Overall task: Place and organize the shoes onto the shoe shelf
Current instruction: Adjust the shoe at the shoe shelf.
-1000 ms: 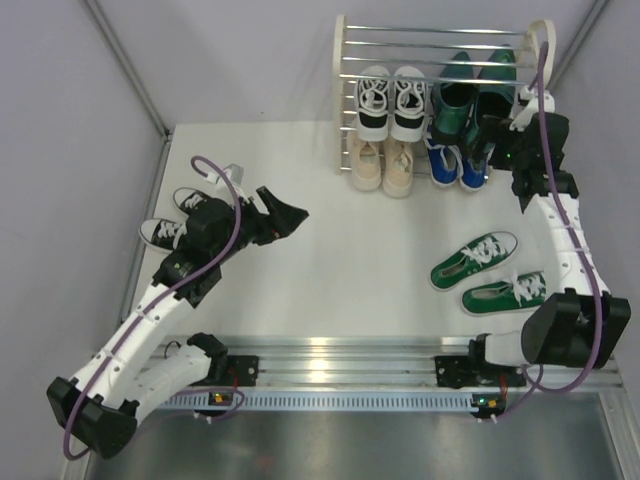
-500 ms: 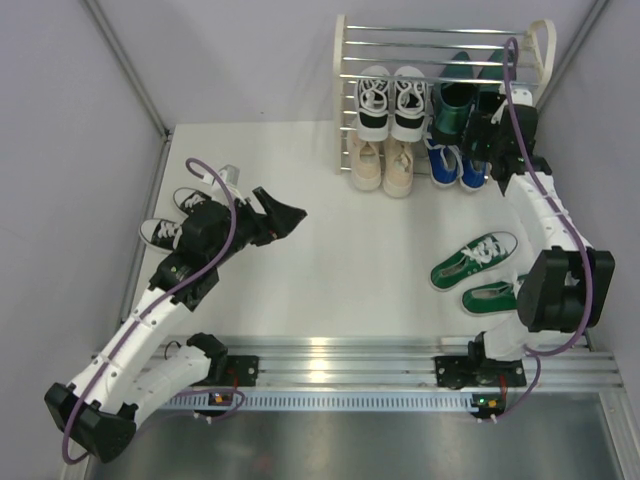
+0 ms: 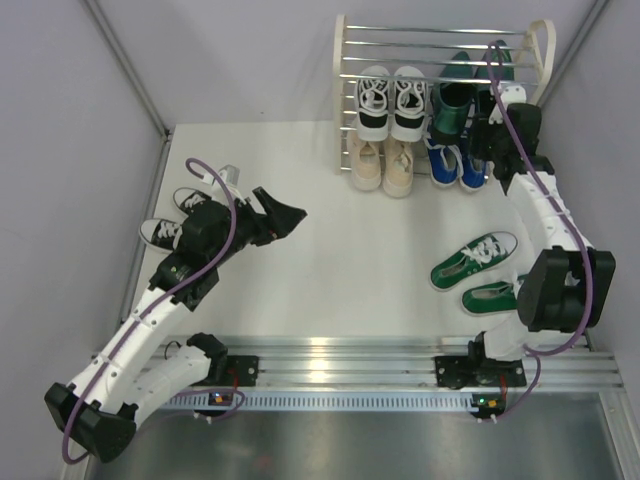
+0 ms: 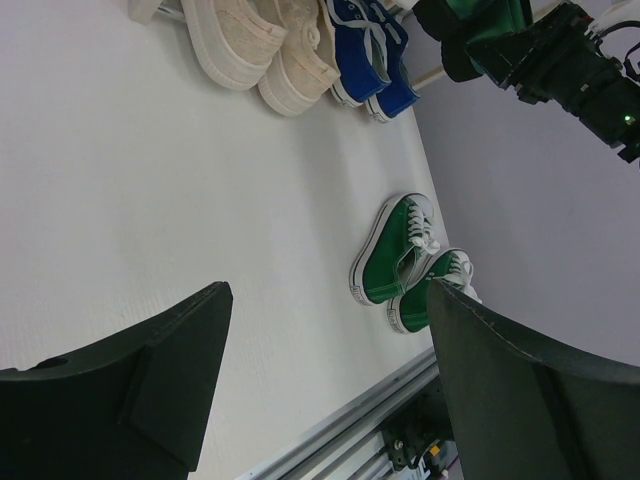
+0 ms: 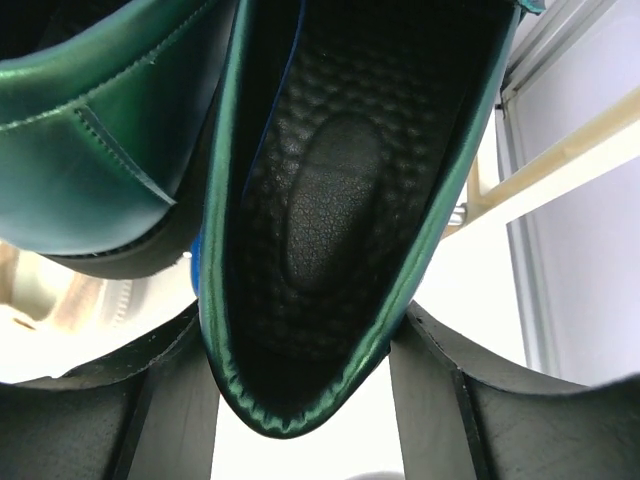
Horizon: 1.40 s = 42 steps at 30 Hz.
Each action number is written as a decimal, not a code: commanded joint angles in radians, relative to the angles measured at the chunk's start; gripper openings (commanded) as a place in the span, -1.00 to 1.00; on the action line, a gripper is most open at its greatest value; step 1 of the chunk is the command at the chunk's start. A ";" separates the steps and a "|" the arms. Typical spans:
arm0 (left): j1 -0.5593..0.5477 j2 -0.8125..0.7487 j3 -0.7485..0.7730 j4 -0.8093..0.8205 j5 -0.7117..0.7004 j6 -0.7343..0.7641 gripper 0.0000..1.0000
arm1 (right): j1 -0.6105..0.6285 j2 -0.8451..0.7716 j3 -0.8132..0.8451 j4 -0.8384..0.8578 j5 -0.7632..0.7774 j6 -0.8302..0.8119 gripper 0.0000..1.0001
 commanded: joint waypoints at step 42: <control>0.005 -0.007 -0.003 0.032 0.017 0.009 0.68 | -0.078 0.230 0.500 -0.280 -0.470 -0.306 -0.81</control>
